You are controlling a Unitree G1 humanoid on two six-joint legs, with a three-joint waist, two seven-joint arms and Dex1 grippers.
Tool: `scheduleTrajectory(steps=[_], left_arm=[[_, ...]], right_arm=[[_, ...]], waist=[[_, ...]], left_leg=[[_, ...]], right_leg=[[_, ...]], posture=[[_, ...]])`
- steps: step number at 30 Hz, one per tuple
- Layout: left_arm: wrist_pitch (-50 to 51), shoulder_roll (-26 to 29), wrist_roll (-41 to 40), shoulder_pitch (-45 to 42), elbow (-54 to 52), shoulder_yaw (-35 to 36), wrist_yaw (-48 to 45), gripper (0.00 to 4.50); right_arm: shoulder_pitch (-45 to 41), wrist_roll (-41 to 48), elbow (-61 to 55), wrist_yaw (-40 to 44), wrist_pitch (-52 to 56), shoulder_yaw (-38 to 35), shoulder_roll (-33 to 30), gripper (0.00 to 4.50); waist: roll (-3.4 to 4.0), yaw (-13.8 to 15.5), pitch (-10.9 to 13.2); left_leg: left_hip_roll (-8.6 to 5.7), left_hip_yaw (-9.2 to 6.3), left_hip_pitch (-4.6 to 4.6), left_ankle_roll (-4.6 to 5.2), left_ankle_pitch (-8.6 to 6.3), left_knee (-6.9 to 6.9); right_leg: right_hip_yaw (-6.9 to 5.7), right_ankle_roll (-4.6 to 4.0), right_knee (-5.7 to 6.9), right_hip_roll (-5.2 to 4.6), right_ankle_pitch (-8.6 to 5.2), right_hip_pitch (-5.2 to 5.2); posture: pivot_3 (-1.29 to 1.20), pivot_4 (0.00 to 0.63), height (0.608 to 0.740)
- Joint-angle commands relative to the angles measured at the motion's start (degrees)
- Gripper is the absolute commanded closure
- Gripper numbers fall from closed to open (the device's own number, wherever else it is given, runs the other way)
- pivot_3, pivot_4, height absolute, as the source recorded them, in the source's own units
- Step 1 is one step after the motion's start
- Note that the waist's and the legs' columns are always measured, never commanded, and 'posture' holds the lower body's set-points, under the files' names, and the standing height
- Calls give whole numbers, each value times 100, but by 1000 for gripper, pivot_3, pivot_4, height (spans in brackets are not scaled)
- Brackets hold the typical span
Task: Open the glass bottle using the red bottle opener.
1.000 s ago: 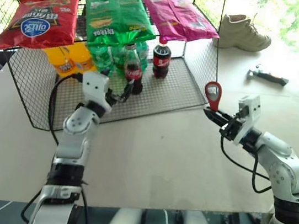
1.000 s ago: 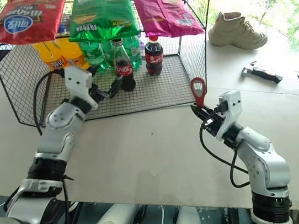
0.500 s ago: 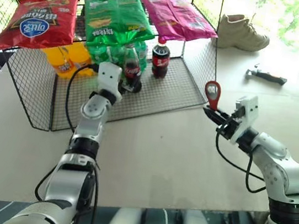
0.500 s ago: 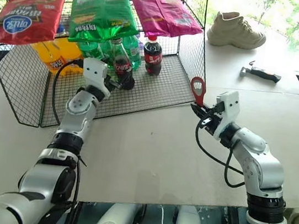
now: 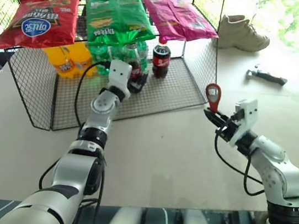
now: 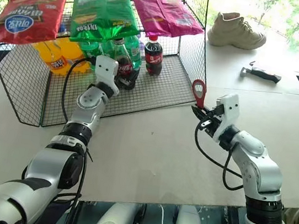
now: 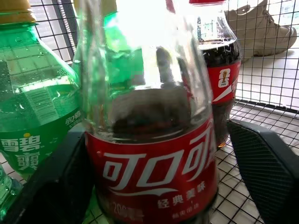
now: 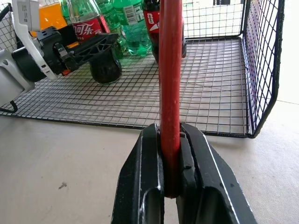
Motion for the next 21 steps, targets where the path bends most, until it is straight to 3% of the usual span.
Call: scheduleTrajectory(steps=[1, 6, 13, 21], left_arm=[[-115, -3, -48, 8, -194, -9, -161, 1744], [395, -69, -470, 489, -1150, -125, -1042, 1744], [1700, -15, -952, 1593, -3651, -625, -1901, 1744], [2640, -10, -1076, 2341, -5251, -1106, -2141, 1744]], right_arm=[[-29, -23, -254, -11, -168, -37, -12, 4500], [-91, -23, -197, 1, -206, -179, -108, 4500], [-312, -122, 130, -33, -451, -418, -229, 4500], [-595, -239, 529, -75, -749, -535, -245, 4500]], waist=[[0, 4, 0], [0, 1, 0], [0, -26, 0], [1, -37, 0]], left_leg=[[0, -2, -2, 0, 0, 3], [1, -1, -1, 1, 0, 5], [9, 2, 0, 1, 0, 11], [13, 6, 2, 1, 0, 15]], right_leg=[[-2, 0, 0, 0, 0, 0], [0, 1, 0, -1, 0, 2], [5, 0, 8, 0, 0, 2], [10, 0, 17, 1, 0, 1]], posture=[[0, 150, 740], [0, 150, 740], [0, 150, 740], [0, 150, 740]])
